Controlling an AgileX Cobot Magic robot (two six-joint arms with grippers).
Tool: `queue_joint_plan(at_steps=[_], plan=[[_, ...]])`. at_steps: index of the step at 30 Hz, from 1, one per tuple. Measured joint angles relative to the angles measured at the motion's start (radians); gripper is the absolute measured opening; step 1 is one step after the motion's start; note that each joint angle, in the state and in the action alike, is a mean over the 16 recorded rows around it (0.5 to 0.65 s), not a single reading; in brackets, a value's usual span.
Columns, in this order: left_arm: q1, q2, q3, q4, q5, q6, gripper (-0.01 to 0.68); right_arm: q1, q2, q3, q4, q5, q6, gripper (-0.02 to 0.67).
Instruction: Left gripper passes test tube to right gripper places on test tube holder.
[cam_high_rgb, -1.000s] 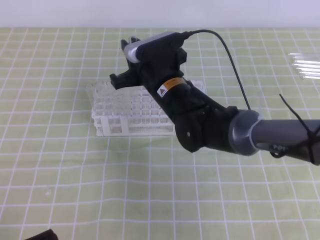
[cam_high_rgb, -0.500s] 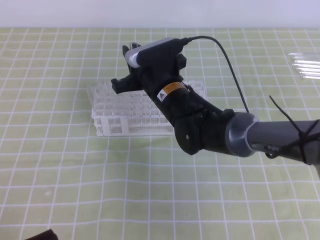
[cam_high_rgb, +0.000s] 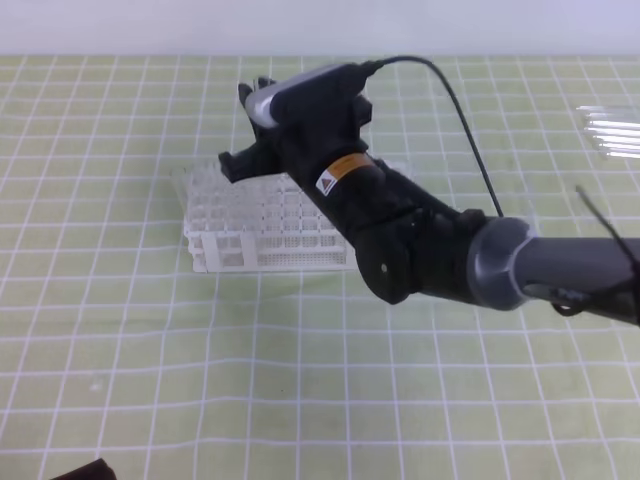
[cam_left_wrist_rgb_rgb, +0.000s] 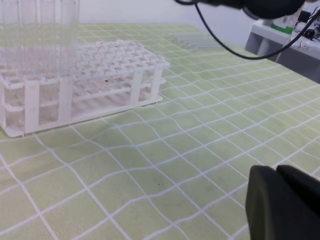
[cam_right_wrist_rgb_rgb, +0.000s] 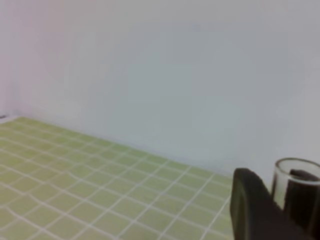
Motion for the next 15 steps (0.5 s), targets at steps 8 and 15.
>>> queue_joint_plan(at_steps=[8, 15], plan=[[0.000, 0.001, 0.001, 0.000, 0.000, 0.000, 0.000, 0.003, -0.046, 0.049, -0.013, -0.006, 0.013, 0.010], [0.001, 0.005, 0.005, 0.002, -0.007, 0.001, 0.000, 0.008, -0.060, 0.086, -0.062, -0.018, 0.060, 0.010]])
